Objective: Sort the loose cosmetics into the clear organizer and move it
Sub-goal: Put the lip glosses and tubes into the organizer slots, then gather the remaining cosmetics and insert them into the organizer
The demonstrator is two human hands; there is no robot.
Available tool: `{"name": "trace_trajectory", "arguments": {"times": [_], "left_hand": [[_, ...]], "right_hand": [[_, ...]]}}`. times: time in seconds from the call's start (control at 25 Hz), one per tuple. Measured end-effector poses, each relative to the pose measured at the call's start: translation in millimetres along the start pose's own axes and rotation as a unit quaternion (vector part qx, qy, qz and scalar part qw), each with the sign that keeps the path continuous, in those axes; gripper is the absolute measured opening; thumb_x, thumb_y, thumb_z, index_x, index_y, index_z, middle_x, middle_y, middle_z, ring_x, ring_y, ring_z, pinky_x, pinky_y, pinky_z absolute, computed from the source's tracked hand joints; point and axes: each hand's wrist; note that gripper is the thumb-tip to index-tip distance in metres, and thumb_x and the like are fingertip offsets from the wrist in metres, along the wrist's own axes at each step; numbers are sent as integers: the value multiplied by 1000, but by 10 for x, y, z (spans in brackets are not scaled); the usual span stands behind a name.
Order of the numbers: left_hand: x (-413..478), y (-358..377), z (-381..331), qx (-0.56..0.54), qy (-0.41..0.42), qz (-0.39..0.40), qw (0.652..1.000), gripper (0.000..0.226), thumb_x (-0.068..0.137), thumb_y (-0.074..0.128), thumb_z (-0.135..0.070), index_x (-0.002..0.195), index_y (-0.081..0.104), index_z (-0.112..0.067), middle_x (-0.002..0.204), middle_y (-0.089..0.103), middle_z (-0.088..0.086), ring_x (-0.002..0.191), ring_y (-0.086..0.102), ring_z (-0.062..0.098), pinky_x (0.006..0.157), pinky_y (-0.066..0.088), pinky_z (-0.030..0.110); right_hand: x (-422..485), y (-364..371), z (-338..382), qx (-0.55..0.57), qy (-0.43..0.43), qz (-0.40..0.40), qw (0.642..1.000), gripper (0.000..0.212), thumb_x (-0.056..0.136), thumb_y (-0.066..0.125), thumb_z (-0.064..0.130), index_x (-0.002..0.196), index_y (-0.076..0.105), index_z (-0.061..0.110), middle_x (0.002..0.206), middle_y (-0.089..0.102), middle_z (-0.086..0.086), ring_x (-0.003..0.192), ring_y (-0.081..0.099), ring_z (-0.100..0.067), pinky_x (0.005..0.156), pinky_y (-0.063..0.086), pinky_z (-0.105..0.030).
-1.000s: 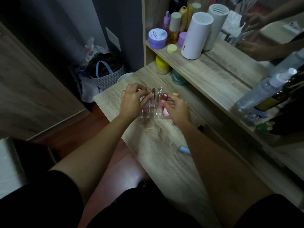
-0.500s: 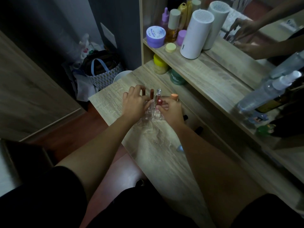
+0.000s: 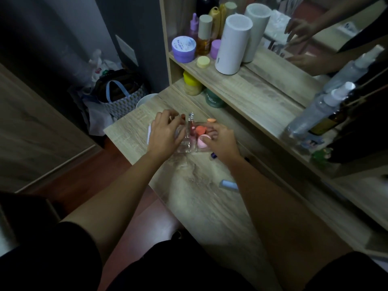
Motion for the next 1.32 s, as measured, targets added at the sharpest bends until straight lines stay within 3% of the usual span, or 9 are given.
{"name": "trace_trajectory", "arguments": {"times": [0.08,0.24,0.44,0.52,0.6,0.84,1.0,1.16,1.32], "left_hand": [[-46,53,-29,-34,53,-8,998,17,83,65,-15,91,68,-1,100,63,23,89,58,37,80,47,40],[-138,191,-98,-63,79,52,994,14,84,63,-8,90,66,4,96,62,25,90,60,37,82,48,41],[-285,376,-251,-62,101,134,984,14,83,63,-6,91,65,6,88,62,27,80,61,39,70,49,42],[-374,448,-312,-54,77,173,980,19,85,62,-7,97,65,7,92,62,29,82,63,42,69,50,44],[-426,518,-335,-46,43,204,977,26,90,56,-11,109,63,5,105,61,30,92,62,42,78,49,45],[-376,645,-381,11,-5,254,967,34,93,50,-17,121,54,2,117,56,29,102,56,43,83,45,47],[-314,708,-416,43,-47,284,957,37,89,54,-12,124,48,0,116,59,29,102,58,44,81,47,48],[-360,721,-379,34,-61,260,963,29,87,50,-4,116,51,0,111,62,28,97,60,44,77,48,49],[-392,742,-412,-7,-91,240,966,31,87,56,-20,112,52,-1,106,63,25,93,60,40,76,49,45]], "right_hand": [[-38,-133,-97,-15,15,-5,1000,41,76,76,9,115,66,8,103,71,-15,83,65,-17,80,55,-27],[-73,-219,-245,-40,15,24,999,38,79,73,9,117,65,4,106,69,-15,84,60,-12,78,50,-20],[-287,-395,-391,-63,19,44,997,30,81,70,4,111,67,3,104,68,-19,82,61,-18,79,52,-27],[-473,-423,-453,-96,13,74,993,30,80,73,10,108,67,4,102,70,-15,87,65,-23,79,52,-28],[-654,-421,-470,-135,-22,136,981,34,77,77,18,107,68,5,102,71,-13,90,67,-24,76,49,-24],[-799,-299,-439,-263,-73,274,922,46,83,70,24,125,57,9,127,59,-10,115,56,-24,96,45,-33],[-812,-209,-426,-323,-84,292,896,32,87,61,11,118,59,6,122,61,-12,112,56,-28,94,47,-35],[-820,-207,-425,-317,-68,270,906,27,88,57,6,115,60,5,119,62,-13,109,57,-28,91,46,-35],[-828,-206,-417,-318,-65,271,906,29,89,56,5,119,58,4,122,61,-14,112,57,-28,94,45,-33]]}}
Point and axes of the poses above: each hand's wrist, its own x-axis towards the middle knuckle, its own y-axis out of the palm, z = x × y
